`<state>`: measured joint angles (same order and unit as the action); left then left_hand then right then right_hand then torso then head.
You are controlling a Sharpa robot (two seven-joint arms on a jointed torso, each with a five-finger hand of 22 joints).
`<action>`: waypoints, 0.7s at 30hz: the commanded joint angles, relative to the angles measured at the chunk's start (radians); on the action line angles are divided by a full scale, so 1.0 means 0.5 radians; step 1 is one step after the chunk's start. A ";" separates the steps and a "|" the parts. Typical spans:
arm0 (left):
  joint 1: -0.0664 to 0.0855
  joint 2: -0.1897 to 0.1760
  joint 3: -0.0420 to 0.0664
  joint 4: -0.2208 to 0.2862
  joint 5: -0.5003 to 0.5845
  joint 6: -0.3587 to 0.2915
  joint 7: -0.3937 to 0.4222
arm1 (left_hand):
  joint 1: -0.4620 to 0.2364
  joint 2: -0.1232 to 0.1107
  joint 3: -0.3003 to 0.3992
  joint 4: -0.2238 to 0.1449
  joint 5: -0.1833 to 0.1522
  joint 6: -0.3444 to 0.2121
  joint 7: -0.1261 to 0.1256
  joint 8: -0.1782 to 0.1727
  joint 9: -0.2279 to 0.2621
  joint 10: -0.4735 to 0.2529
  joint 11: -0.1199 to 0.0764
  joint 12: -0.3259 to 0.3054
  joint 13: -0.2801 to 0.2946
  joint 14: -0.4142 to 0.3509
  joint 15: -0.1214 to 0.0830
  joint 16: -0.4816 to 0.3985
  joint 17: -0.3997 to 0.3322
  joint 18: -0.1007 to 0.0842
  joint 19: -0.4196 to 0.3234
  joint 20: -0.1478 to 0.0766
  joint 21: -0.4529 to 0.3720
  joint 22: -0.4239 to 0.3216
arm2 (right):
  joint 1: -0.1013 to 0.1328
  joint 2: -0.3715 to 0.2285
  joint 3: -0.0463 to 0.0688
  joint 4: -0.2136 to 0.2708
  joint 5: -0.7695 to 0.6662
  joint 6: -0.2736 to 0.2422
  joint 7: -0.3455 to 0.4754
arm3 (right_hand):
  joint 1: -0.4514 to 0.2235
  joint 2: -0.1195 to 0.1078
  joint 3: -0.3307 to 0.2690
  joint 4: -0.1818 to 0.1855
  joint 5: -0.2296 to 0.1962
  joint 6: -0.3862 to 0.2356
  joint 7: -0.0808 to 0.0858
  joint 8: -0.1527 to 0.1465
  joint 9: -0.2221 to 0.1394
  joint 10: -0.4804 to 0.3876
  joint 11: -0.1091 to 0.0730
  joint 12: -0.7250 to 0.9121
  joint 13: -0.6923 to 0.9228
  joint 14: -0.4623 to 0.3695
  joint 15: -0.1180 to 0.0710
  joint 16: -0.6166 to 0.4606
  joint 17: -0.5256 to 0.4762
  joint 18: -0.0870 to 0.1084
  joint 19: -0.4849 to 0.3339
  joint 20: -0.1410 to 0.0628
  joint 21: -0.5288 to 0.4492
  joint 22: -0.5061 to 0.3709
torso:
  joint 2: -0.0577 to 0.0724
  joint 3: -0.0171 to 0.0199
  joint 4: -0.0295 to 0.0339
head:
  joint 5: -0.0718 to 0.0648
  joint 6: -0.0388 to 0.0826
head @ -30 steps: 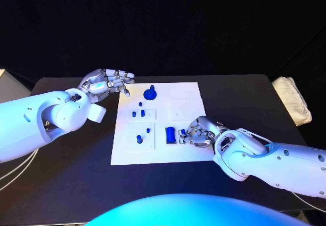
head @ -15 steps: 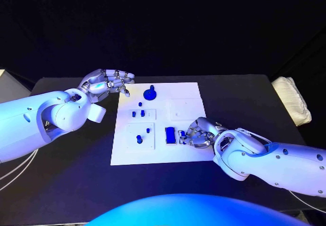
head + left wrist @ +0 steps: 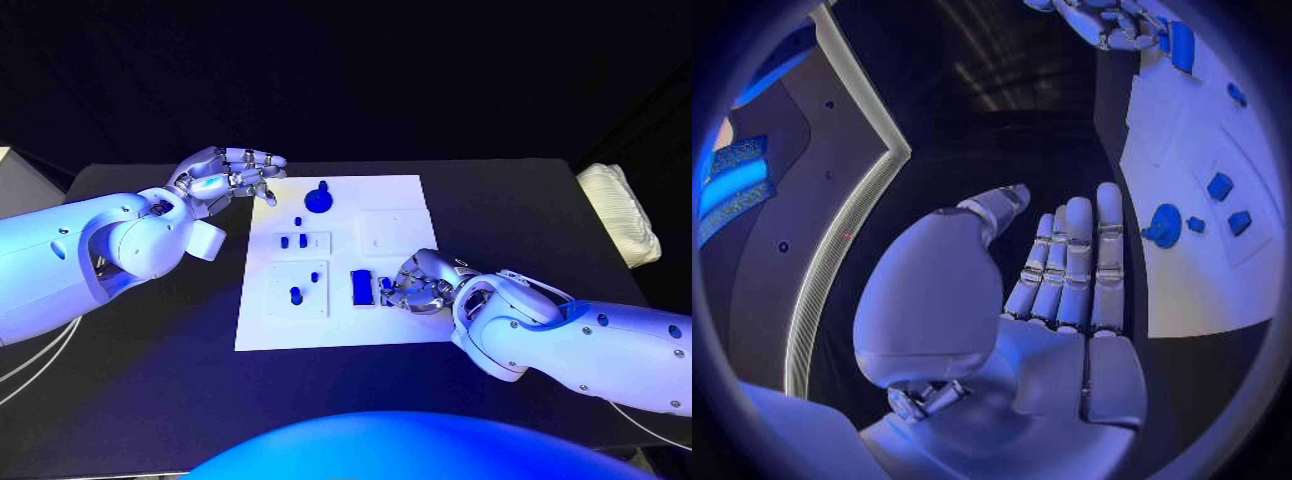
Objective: Assemble the parts on the task board
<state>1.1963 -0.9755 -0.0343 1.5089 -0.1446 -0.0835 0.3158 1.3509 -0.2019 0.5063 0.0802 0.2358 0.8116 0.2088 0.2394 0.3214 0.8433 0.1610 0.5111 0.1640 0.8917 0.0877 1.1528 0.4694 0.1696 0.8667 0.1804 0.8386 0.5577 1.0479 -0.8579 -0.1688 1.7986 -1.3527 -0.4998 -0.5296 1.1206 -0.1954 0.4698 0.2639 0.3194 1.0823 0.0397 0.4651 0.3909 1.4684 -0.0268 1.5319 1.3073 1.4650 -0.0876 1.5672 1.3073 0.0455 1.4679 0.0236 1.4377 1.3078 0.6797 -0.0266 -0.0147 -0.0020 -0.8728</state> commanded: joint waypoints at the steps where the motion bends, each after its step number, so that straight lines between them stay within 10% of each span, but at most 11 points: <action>1: 0.001 0.005 0.001 -0.001 -0.009 0.039 0.010 | -0.004 0.011 0.002 0.010 0.009 -0.017 0.022 -0.003 -0.003 -0.013 -0.007 0.011 -0.003 -0.015 0.003 0.008 -0.002 0.028 0.011 0.003 -0.008 -0.003 | -0.004 0.000 -0.004 -0.009 -0.003 -0.003 0.003 | -0.022 -0.009 -0.002 -0.007 -0.021 -0.009 0.008 0.014 0.002 0.175 -0.005 -0.011 0.491 0.210 -0.006 0.003 0.519 -0.035 0.147 -0.014 -0.010 0.412 | 0.002 0.0013 0.000 | 0.002 0.000; 9: 0.001 0.004 0.001 -0.001 -0.009 0.039 0.010 | -0.004 0.011 0.002 0.010 0.009 -0.017 0.022 -0.003 -0.003 -0.013 -0.007 0.011 -0.003 -0.015 0.003 0.008 -0.002 0.028 0.011 0.003 -0.008 -0.003 | 0.001 0.004 -0.004 -0.015 -0.016 -0.054 0.003 | -0.141 -0.020 -0.065 0.041 -0.192 -0.016 0.016 0.024 0.009 0.171 0.003 -0.021 0.487 0.208 0.001 -0.002 0.511 -0.031 0.144 -0.008 -0.029 0.407 | 0.001 0.0037 0.001 | 0.006 0.000; 21: 0.001 0.006 0.001 -0.003 -0.009 0.039 0.011 | -0.004 0.011 0.002 0.010 0.009 -0.017 0.022 -0.003 -0.003 -0.013 -0.007 0.011 -0.003 -0.015 0.003 0.008 -0.002 0.028 0.011 0.003 -0.008 -0.003 | 0.002 0.004 -0.004 -0.015 -0.009 -0.064 0.017 | -0.270 -0.047 -0.227 0.052 -0.184 -0.028 0.015 0.031 0.014 0.165 0.003 -0.039 0.481 0.206 0.001 -0.008 0.500 -0.029 0.141 -0.007 -0.044 0.404 | 0.000 0.0049 -0.004 | 0.004 0.000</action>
<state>1.1963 -0.9747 -0.0343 1.5068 -0.1451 -0.0817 0.3152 1.3509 -0.2019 0.5063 0.0802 0.2358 0.8116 0.2088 0.2394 0.3214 0.8434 0.1609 0.5111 0.1640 0.8917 0.0877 1.1528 0.4695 0.1696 0.8667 0.1805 0.8387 0.5578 1.0487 -0.8565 -0.1706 1.7908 -1.3538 -0.5232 -0.5307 0.9979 -0.2187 0.3630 0.2900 0.2305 1.0756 0.0461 0.4764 0.3970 1.4684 -0.0267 1.5176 1.3073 1.4650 -0.0875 1.5672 1.3080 0.0455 1.4679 0.0236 1.4173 1.3075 0.6797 -0.0243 -0.0158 0.0009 -0.8728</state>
